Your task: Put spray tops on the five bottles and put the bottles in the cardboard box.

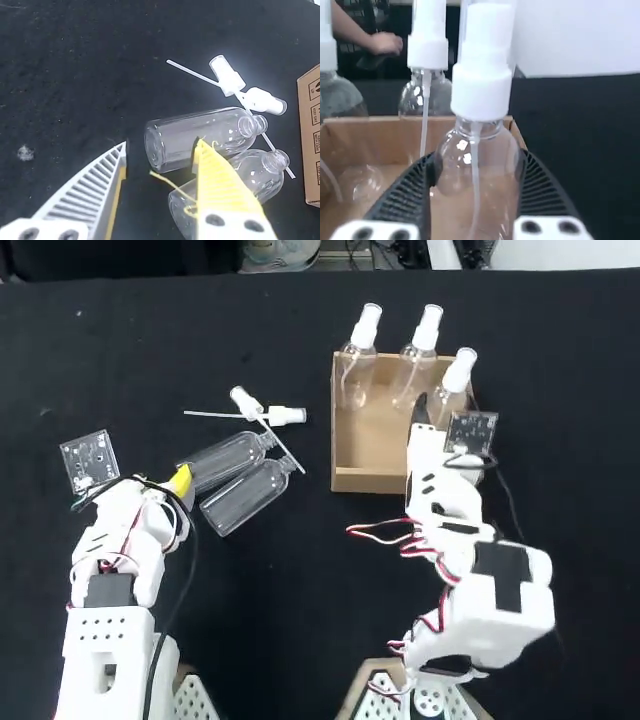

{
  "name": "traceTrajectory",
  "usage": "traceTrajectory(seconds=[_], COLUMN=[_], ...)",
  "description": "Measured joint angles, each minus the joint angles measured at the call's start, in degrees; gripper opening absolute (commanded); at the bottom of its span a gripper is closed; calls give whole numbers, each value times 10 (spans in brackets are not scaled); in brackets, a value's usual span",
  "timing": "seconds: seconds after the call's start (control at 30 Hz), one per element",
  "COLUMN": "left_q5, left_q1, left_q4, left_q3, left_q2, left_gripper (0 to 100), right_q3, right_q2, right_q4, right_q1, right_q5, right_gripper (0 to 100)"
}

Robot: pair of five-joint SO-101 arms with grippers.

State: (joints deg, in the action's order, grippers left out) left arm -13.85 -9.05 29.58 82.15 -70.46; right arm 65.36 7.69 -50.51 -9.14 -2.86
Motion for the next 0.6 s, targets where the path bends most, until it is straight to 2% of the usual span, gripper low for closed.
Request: traceTrajectory(seconds=[0.13,0.23,0.47,0.6], left_q5=[0,0,0,0], left_q1=[0,0,0,0], left_q4=[0,0,0,0], left_q3=[0,0,0,0], left_q2=[0,0,0,0], left_gripper=[213,213,213,213], right_q3=[-25,-41,-44,-44], right_q2=[-46,-57,-59,-59], right_q4=[113,180,215,215], right_q1=[0,1,12,11], right_q5=[44,65,82,103], right_gripper=[266,316,265,172])
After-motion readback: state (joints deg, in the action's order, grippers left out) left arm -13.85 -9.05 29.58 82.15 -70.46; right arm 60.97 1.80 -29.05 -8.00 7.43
